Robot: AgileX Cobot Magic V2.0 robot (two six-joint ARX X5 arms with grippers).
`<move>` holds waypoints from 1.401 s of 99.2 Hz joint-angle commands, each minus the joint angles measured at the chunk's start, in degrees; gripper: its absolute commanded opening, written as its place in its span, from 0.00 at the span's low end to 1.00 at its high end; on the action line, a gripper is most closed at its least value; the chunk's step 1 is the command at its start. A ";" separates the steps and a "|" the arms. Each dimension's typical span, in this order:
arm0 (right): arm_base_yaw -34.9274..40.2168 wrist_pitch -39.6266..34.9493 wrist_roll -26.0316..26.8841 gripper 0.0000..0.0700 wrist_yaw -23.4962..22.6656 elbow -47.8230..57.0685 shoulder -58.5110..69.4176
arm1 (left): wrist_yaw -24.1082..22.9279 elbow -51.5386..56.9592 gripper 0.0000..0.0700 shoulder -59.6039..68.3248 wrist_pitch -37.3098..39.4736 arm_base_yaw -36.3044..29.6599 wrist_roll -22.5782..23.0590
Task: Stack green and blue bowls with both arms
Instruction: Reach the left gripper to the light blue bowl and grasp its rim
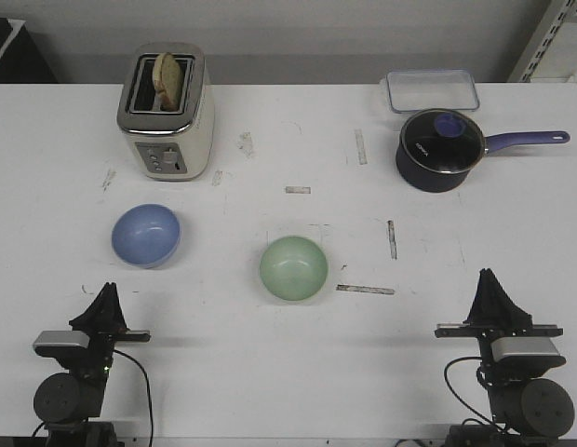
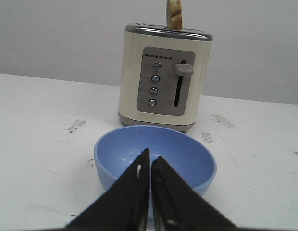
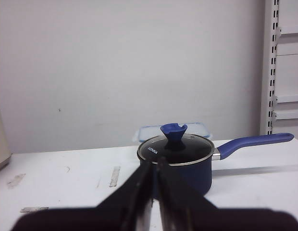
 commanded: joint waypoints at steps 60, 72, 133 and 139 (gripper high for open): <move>0.04 0.66 0.17 0.01 -0.02 0.02 -0.04 | 0.02 25.44 0.00 17.44 -17.86 0.11 10.80; 0.04 0.66 0.17 0.01 -0.02 0.02 -0.04 | -0.04 29.99 0.00 24.09 -20.63 0.13 10.75; 0.04 0.66 0.17 0.01 0.00 0.04 -0.04 | 2.36 53.83 0.00 57.79 -40.96 0.55 -3.65; 0.04 0.66 0.17 0.01 -0.02 0.02 -0.04 | 3.45 57.16 0.00 60.22 -43.30 0.68 -5.29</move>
